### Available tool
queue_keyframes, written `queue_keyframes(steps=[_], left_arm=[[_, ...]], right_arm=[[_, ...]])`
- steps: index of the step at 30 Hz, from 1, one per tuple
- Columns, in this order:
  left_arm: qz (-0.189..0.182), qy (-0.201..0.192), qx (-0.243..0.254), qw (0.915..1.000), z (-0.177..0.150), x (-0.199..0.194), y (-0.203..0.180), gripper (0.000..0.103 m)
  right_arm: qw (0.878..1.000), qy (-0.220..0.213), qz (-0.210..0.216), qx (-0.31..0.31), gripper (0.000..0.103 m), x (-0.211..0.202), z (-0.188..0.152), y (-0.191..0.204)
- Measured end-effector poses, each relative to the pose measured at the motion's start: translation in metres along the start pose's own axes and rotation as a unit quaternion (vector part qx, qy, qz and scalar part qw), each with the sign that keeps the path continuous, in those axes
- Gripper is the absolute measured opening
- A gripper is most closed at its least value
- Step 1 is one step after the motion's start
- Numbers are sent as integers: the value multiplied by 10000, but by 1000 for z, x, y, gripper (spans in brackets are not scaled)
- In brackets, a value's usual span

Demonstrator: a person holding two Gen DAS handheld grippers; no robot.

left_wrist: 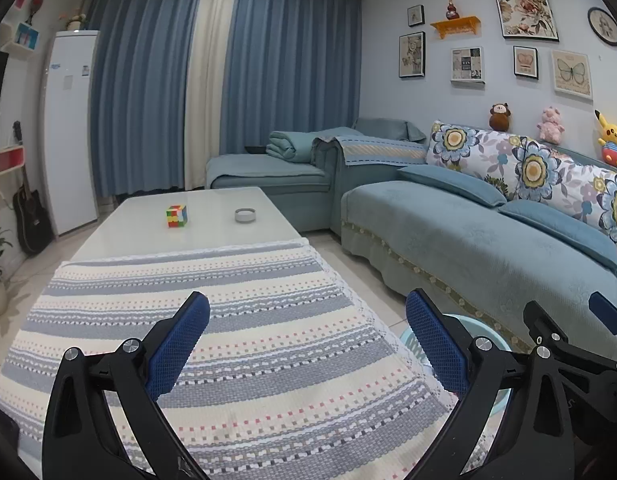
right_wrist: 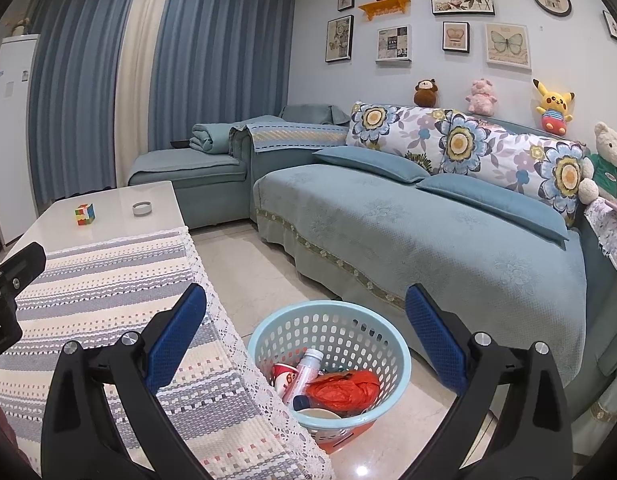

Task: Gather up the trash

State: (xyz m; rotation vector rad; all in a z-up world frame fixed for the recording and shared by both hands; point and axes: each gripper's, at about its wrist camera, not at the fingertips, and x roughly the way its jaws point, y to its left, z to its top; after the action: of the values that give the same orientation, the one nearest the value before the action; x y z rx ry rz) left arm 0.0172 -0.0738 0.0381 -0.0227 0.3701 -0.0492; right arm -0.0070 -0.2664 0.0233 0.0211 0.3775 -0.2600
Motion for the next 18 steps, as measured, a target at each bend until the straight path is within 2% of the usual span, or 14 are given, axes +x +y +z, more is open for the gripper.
queue_keyframes(steps=[18], left_arm=[[30, -6, 11, 10000, 0, -1, 2, 95]], right_arm=[[9999, 30, 68, 72, 95, 1, 2, 0]])
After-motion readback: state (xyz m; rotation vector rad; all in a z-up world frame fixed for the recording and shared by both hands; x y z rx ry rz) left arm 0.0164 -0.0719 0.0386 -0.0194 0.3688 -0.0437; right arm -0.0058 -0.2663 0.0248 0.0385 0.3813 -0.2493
